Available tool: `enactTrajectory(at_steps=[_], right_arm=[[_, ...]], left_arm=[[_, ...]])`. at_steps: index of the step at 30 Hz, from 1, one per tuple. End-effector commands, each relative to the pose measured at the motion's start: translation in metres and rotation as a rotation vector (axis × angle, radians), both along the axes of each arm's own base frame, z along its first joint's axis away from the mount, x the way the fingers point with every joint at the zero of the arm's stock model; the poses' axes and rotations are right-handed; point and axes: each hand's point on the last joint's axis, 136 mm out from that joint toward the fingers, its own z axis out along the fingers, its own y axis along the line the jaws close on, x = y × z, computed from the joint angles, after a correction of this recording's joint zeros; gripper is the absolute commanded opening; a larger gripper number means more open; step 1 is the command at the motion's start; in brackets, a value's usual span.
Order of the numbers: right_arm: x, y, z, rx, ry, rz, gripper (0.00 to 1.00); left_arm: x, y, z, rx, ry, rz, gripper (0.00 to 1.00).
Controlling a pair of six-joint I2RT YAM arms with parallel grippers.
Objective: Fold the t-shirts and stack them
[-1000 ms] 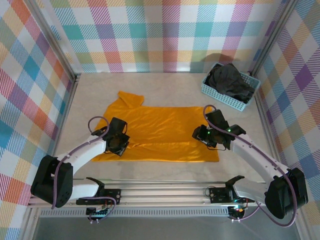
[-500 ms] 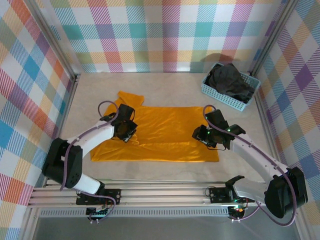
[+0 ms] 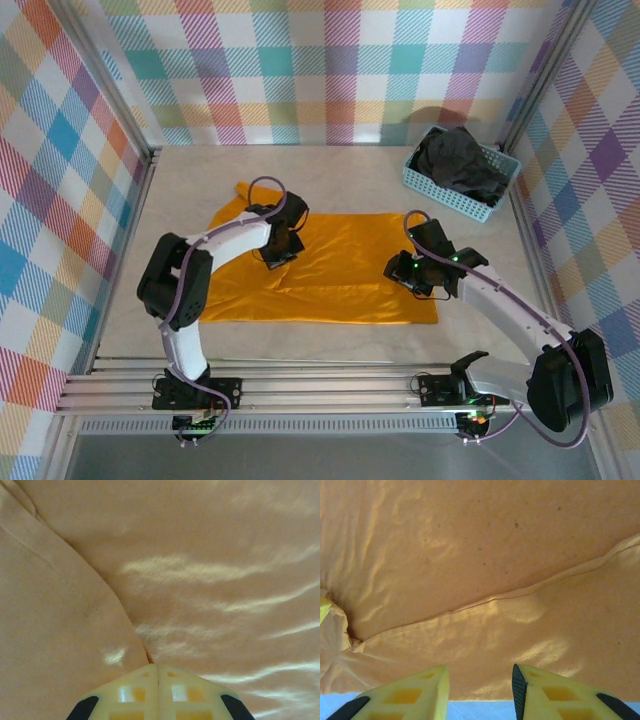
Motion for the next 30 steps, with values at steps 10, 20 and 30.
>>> enactTrajectory(at_steps=[10, 20, 30], right_arm=[[-0.002, -0.004, -0.012, -0.005, 0.028, -0.009, 0.40], [-0.005, -0.013, -0.060, -0.049, 0.238, -0.066, 0.32], [-0.041, -0.021, -0.100, -0.120, 0.411, -0.107, 0.30]], left_arm=[[-0.001, 0.042, 0.090, 0.013, -0.240, 0.111, 0.64], [-0.046, 0.101, -0.010, -0.183, -0.016, 0.415, 0.32], [-0.114, 0.144, -0.052, -0.055, 0.103, 0.591, 0.32]])
